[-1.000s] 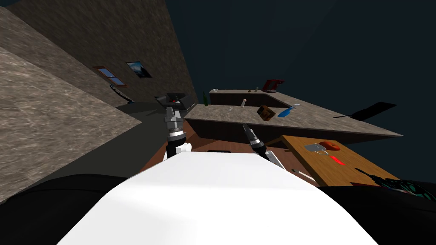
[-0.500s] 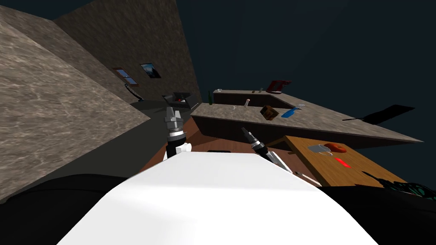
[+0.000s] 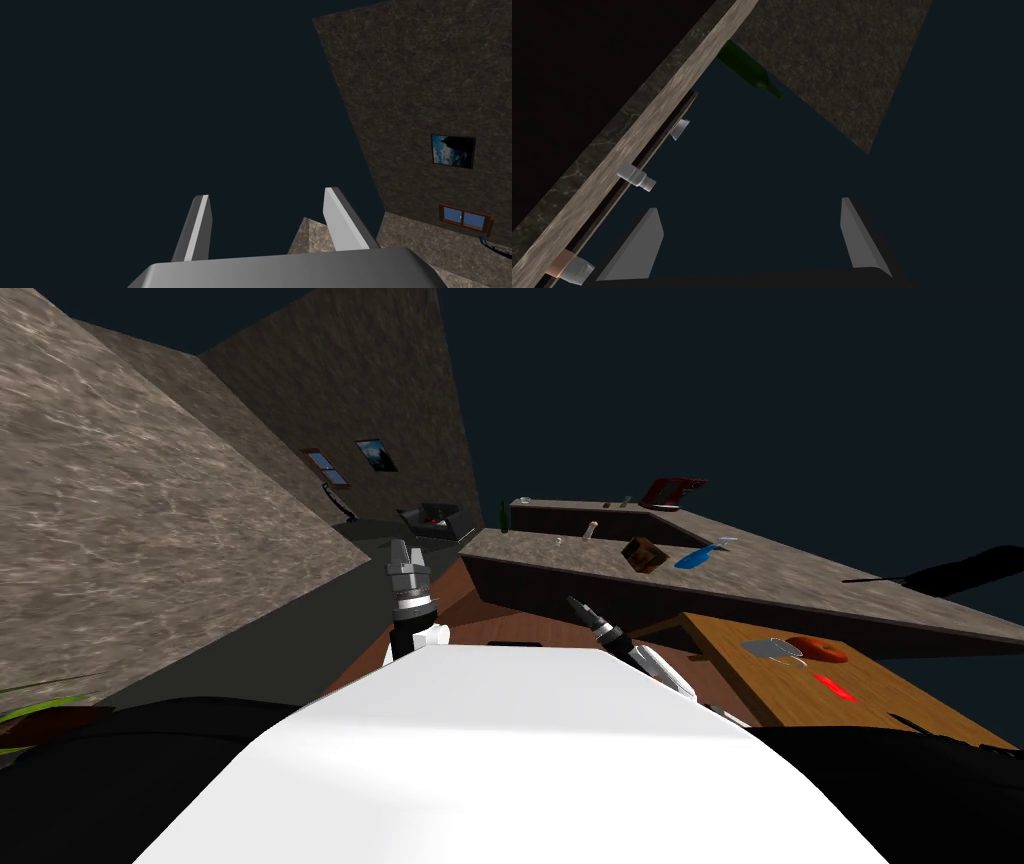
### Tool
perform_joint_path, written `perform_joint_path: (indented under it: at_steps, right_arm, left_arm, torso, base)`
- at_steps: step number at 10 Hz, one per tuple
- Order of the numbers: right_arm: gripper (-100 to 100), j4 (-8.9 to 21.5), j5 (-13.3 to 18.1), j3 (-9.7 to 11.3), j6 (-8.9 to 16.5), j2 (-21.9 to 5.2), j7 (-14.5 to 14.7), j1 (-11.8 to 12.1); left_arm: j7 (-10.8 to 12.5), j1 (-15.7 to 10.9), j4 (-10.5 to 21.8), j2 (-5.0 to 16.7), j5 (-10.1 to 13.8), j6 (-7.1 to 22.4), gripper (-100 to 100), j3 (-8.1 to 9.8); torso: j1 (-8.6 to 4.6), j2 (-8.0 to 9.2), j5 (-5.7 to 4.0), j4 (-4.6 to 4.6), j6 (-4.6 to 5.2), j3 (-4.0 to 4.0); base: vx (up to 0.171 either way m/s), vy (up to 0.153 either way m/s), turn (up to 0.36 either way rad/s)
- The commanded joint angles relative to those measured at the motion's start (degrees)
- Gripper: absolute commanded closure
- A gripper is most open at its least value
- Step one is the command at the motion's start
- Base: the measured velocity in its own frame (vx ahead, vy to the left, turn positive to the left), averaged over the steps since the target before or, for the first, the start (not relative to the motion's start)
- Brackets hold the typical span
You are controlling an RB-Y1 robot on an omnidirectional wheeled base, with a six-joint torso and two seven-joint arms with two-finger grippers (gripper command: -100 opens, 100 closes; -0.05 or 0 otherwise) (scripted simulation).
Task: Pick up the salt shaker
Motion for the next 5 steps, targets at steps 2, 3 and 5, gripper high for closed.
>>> perform_joint_path:
  at_steps: [2, 3, 5]
  right_arm:
    - [-100, 3.98, 2.64, -0.15, -0.43, -2.76, -1.85, -0.49]
    - [-100, 6.58, 5.09, -0.25, -0.87, -5.21, -3.53, -1.0]
    - [-100, 9.22, 7.73, -0.4, -1.3, -7.68, -5.23, -1.55]
  left_arm:
    - [0.0, -0.01, 0.0, 0.0, 0.0, 0.0, 0, -0.01]
    - [0.0, 0.0, 0.0, 0.0, 0.0, 0.0, 0, 0.0]
    - [0.0, 0.0, 0.0, 0.0, 0.0, 0.0, 0, 0.0]
  torso:
    - [0.06, 0.05, 0.02, 0.0, -0.06, 0.02]
    - [0.05, 0.05, 0.02, 0.01, -0.01, 0.03]
    - [0.04, 0.1, 0.01, 0.02, 0.0, 0.06]
  base:
    - [-0.071, 0.048, 0.19]
    - [-0.088, 0.046, 0.244]
    - [-0.078, 0.051, 0.197]
